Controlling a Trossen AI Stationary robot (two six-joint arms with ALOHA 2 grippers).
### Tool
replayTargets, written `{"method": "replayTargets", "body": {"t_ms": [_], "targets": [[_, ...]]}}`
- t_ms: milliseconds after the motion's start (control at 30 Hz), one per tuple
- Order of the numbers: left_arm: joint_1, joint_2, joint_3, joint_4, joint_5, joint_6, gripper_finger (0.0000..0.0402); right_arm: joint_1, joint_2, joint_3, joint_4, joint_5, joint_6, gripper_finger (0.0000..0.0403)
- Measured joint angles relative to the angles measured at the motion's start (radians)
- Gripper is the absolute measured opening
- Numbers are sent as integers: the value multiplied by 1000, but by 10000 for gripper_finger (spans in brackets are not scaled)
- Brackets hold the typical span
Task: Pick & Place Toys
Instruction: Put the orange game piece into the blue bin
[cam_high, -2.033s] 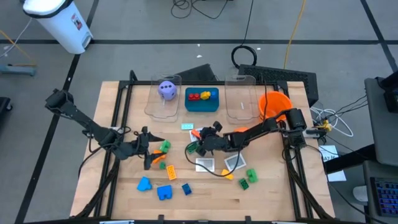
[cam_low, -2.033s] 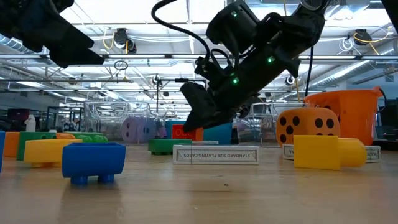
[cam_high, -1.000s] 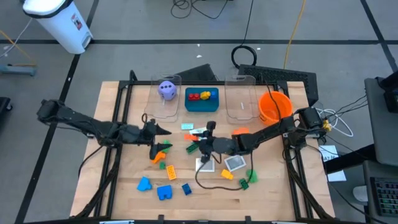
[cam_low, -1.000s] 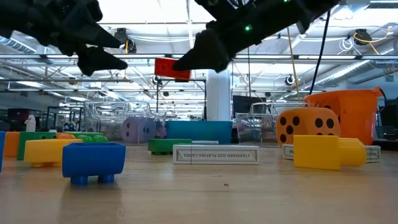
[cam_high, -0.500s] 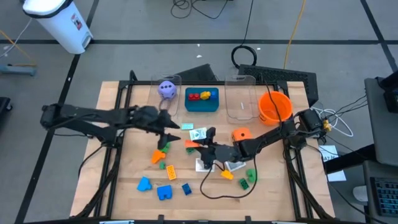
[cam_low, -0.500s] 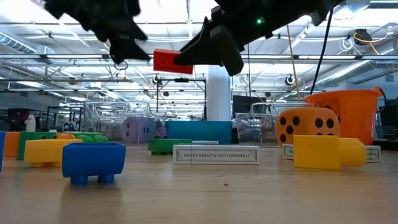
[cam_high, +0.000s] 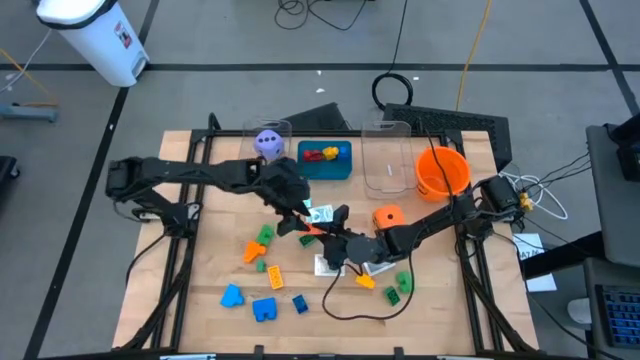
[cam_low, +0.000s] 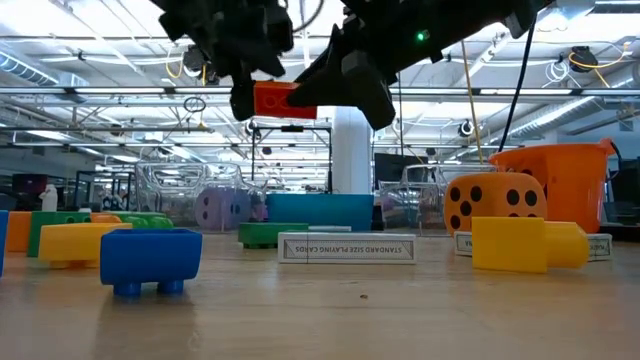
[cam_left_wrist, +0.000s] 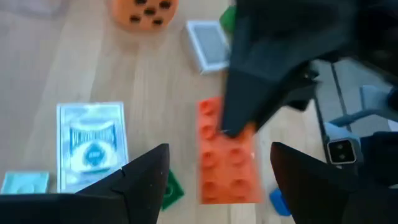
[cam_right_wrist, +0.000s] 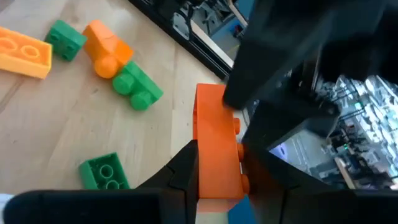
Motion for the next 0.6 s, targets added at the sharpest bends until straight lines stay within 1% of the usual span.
{"method": "replayTargets", "body": {"t_ms": [233,333,400,600], "targets": [[26,75,87,-107,45,7,260,1,0,0,1,-3,-6,91],[39,86,98,-131,114,8,249,1,0,0,10,-3,-10,91],[45,87,98,-141,140,8,239,1,0,0,12,-2,-10,91],[53,86,98,-156,156,8,193,1,0,0,9,0,-24,91]]}}
